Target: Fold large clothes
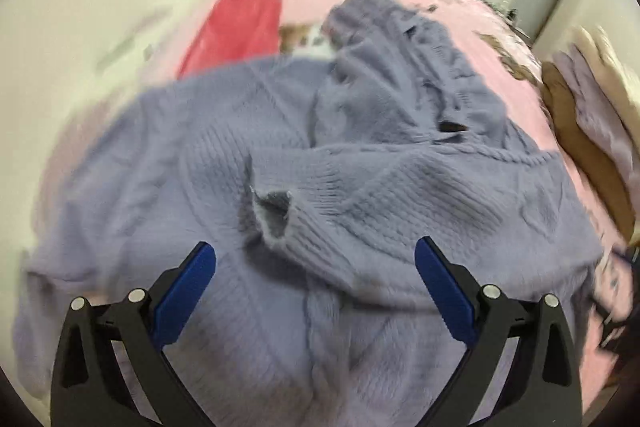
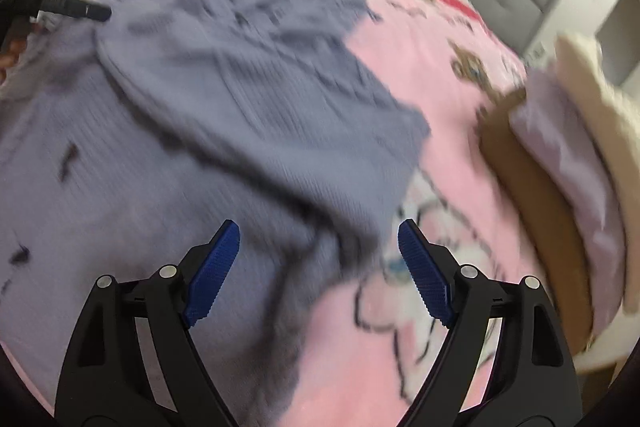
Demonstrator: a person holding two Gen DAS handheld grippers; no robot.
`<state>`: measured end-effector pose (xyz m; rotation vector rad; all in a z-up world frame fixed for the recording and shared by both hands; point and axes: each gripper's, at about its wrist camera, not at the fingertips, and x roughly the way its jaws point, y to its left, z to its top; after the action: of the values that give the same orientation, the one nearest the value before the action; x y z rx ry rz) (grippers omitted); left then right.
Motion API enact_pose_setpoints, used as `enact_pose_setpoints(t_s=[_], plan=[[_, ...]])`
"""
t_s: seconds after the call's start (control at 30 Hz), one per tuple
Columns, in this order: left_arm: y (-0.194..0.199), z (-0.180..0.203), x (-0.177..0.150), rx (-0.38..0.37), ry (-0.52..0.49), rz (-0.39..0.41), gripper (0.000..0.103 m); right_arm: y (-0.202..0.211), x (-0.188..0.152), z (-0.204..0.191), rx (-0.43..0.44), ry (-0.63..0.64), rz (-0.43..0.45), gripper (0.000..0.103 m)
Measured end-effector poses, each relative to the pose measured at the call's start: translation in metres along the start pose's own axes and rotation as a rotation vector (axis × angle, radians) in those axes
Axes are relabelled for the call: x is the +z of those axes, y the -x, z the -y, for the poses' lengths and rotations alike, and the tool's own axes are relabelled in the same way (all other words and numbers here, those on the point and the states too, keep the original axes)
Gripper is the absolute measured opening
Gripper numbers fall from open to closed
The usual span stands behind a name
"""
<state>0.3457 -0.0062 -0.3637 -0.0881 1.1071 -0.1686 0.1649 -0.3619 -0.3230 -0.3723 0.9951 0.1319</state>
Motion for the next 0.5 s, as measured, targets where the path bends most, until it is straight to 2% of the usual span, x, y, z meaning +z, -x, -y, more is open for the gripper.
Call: enact_pose_setpoints(t_s=[0.07, 0.17, 0.2, 0.23, 0.27, 0.3, 0.37, 0.4, 0.5], plan=[[-0.016, -0.008, 0.003, -0.019, 0.072, -0.029, 0.093, -0.013, -0.005, 0.005, -0.009, -0.065, -0.009, 0.076], [-0.028, -0.012, -0.003, 0.025, 0.097, -0.051, 0.08, -0.027, -0.004, 0.012, -0.005, -0.156, -0.01, 0.069], [-0.032, -0.013, -0.003, 0.055, 0.1, -0.054, 0.066, -0.033, -0.002, 0.016, -0.001, -0.19, -0.015, 0.058], [-0.033, -0.012, -0.005, 0.086, 0.097, -0.055, 0.057, -0.038, 0.0, 0.02, 0.039, -0.226, -0.016, 0.05], [-0.033, -0.013, -0.005, 0.101, 0.097, -0.05, 0.053, -0.043, 0.003, 0.025, 0.055, -0.26, -0.022, 0.04], [-0.032, -0.012, -0.003, 0.114, 0.099, -0.04, 0.045, -0.046, 0.006, 0.026, 0.053, -0.28, -0.029, 0.035], [-0.03, -0.008, 0.005, 0.137, 0.097, -0.025, 0.036, -0.04, 0.014, 0.028, 0.017, -0.281, -0.013, 0.033], [-0.027, -0.004, 0.011, 0.153, 0.093, 0.002, 0.028, -0.034, 0.016, 0.027, -0.001, -0.267, 0.003, 0.033], [-0.021, 0.001, 0.025, 0.144, 0.119, 0.063, 0.027, -0.03, 0.016, 0.028, -0.01, -0.256, 0.005, 0.033]])
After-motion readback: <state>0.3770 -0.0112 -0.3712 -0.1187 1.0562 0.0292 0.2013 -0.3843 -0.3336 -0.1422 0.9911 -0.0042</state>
